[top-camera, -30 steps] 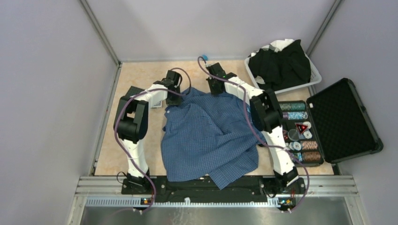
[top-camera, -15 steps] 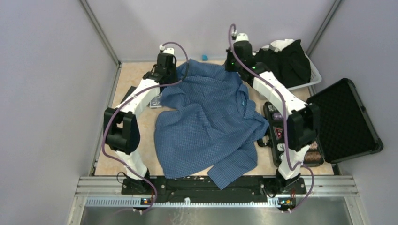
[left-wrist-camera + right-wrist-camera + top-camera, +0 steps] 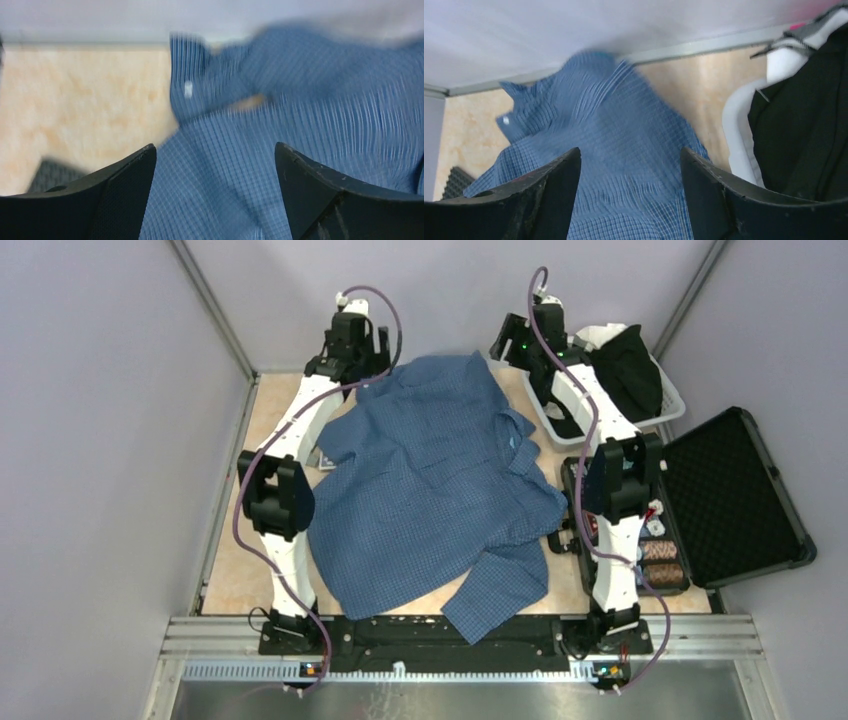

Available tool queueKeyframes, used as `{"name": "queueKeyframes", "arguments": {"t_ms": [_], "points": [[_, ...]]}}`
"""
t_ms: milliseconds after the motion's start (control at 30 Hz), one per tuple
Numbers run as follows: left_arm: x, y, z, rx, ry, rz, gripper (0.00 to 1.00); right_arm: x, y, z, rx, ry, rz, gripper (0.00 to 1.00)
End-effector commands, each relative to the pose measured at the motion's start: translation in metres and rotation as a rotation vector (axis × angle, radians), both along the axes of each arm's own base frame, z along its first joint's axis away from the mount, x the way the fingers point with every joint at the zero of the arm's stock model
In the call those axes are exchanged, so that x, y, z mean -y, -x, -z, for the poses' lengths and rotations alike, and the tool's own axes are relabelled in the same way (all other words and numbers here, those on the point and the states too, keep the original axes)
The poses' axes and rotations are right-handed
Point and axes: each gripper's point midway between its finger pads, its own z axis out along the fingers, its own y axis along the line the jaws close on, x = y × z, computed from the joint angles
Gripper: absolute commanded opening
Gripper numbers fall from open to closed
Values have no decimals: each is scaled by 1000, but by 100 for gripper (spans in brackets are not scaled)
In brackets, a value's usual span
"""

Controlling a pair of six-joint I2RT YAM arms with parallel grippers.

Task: Fold and stack the long sleeve shirts
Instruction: Flatten out the shirt at the center of the board.

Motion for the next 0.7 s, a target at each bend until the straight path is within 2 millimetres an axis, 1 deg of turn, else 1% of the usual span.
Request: {"name": "queueKeyframes", "arguments": {"t_ms": [0,67,100,167,267,367,433,467,567,667], "points": [[-16,55,34,-135,20,-56,89,-10,27,-25,-12,5,-74,72],[-32,72,53,-176,12,-108,85,-11,42,-16,-35,25,-79,73],[-43,81,60,-194,6,-151,83,-12,53,-1,-69,36,-84,73],[-62,96,79,-233,2,-204,83,-19,71,12,-89,41,-111,73],[-76,110,101,-273,-5,-236,81,-21,95,33,-123,80,-118,72],[-78,120,118,-317,-8,-239,78,-19,113,51,-157,89,-125,71],[-78,122,122,-319,-4,-237,77,-12,121,60,-176,119,-108,71],[-76,121,122,-318,0,-227,76,-10,124,64,-183,130,-106,71],[-67,123,121,-347,24,-182,75,-1,137,64,-195,157,-90,71],[-50,137,118,-386,52,-124,78,11,157,66,-221,217,-54,71]]}}
